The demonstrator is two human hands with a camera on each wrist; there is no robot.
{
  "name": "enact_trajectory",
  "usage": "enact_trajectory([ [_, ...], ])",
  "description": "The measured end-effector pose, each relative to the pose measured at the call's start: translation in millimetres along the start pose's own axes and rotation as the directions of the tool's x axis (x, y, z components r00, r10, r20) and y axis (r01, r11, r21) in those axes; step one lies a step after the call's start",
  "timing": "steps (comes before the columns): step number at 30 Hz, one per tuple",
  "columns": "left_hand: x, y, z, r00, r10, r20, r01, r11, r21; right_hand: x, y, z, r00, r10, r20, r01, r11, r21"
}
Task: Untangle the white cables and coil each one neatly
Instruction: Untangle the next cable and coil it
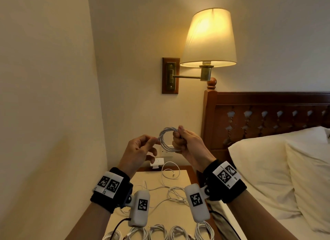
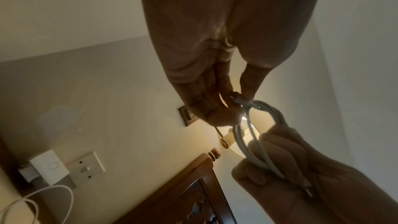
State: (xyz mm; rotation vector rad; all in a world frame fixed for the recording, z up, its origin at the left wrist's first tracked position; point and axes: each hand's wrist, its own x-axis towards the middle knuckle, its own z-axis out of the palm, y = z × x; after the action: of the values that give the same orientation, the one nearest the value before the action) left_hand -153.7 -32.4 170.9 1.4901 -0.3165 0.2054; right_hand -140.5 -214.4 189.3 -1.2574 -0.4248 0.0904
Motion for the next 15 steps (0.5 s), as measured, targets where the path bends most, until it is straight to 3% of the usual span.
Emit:
enact_trajectory([
  [6, 2, 0, -7, 0.987, -0.138, 0.084, 0.142, 0.989, -0.047, 3, 3, 4, 0.996, 0.054, 0.068, -0.06, 0.993, 0.097],
  [10, -1, 0, -11, 0.968, -0.1, 0.23, 0.111, 0.993, -0.034, 1, 6, 2, 0.995, 0.071, 0.071, -0.078, 0.992, 0.099],
  [15, -6, -7, -8, 0.927, -0.169, 0.335, 0.271, 0.918, -0.288, 0, 14, -6, 0.996, 0.089, -0.011, -0.088, 0.996, 0.032],
])
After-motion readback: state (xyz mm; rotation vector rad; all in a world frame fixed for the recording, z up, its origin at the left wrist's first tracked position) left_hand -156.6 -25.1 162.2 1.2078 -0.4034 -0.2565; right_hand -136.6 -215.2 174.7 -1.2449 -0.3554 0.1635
